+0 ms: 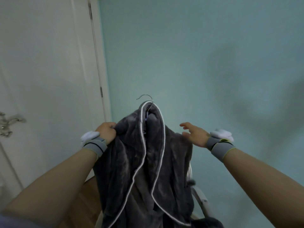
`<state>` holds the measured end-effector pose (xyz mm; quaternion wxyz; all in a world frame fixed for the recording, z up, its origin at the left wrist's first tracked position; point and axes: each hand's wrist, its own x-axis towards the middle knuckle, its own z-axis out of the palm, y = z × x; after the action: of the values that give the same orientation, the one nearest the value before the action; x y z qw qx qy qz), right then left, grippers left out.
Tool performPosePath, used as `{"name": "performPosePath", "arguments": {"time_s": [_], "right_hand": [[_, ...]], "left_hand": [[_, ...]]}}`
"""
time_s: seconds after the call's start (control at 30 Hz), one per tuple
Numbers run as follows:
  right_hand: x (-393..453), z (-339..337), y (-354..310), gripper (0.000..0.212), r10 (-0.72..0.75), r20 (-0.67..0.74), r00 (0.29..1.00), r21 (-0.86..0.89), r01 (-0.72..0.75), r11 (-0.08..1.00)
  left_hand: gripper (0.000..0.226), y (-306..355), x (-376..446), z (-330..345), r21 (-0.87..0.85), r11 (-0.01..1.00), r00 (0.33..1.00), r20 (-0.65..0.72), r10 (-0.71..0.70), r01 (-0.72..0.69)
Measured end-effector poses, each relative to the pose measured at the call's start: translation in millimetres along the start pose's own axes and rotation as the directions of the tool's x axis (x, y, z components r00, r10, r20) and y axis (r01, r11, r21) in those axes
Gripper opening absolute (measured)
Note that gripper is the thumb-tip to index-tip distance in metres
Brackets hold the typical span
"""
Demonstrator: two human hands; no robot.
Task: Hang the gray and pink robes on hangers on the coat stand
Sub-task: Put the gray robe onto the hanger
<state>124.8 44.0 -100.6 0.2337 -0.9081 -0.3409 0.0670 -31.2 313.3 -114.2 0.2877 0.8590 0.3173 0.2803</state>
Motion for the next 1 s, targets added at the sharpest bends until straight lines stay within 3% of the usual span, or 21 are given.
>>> {"name": "performPosePath", "arguments": {"time_s": [0.1,0.2,0.27,0.33,0.37,0.43,0.53,0.6,0.67,0.73,0.8,0.9,1.0], "right_hand": [[2,23,15,0.039,0.016,0.091,0.996,-0.09,-0.008,0.996],[1,28,22,0.035,0.04,0.072,0.997,-0.099,-0.033,0.995],[0,27,11,0.031,-0.007,0.016,1.0,0.062,0.006,0.998],[-4,25,-12,0.03,-0.119,0.012,0.993,0.372,0.106,0.922],[-5,25,-23,0.035,-0.175,0.032,0.984,0.442,0.144,0.885],[-6,29,-35,0.051,-0.225,0.043,0.973,0.348,0.197,0.917],[0,41,-32,0.046,-0.138,-0.073,0.988,0.254,0.152,0.955],[1,47,-30,0.043,-0.071,-0.138,0.988,0.29,0.109,0.951],[4,54,-32,0.041,-0.035,-0.177,0.984,0.295,0.087,0.951],[4,57,-36,0.04,-0.034,-0.203,0.979,0.29,0.093,0.952],[5,59,-41,0.039,-0.039,-0.214,0.976,0.285,0.101,0.953],[4,60,-42,0.04,-0.034,-0.218,0.975,0.272,0.094,0.958],[2,56,-31,0.043,-0.008,-0.191,0.981,0.208,0.048,0.977]], "left_hand": [[0.041,-1,0,-2,-0.032,0.999,1.0,0.022,0.0,0.001],[0.04,-4,-1,-2,-0.027,1.0,0.997,0.074,-0.01,0.012],[0.04,-5,-3,3,-0.02,1.0,0.995,0.101,-0.004,0.006],[0.038,-2,-6,9,-0.034,0.999,0.992,0.123,0.016,-0.012],[0.038,0,-7,12,-0.04,0.999,0.99,0.138,0.029,-0.023],[0.033,7,-10,14,-0.05,0.998,0.982,0.179,0.056,-0.048],[0.019,17,-16,18,0.026,0.996,0.977,0.198,0.078,-0.085],[0.026,21,-25,26,0.111,0.992,0.996,0.071,0.058,-0.066],[0.045,25,-42,40,0.08,0.994,0.995,-0.057,0.084,-0.079],[0.078,33,-59,62,0.049,0.994,0.993,-0.061,0.101,-0.098],[0.092,35,-71,80,0.175,0.983,0.997,-0.034,0.063,-0.056],[0.053,29,-66,84,0.142,0.987,0.995,-0.058,0.079,-0.07],[0.015,29,-51,62,-0.3,0.954,0.996,0.084,0.015,0.011]]}}
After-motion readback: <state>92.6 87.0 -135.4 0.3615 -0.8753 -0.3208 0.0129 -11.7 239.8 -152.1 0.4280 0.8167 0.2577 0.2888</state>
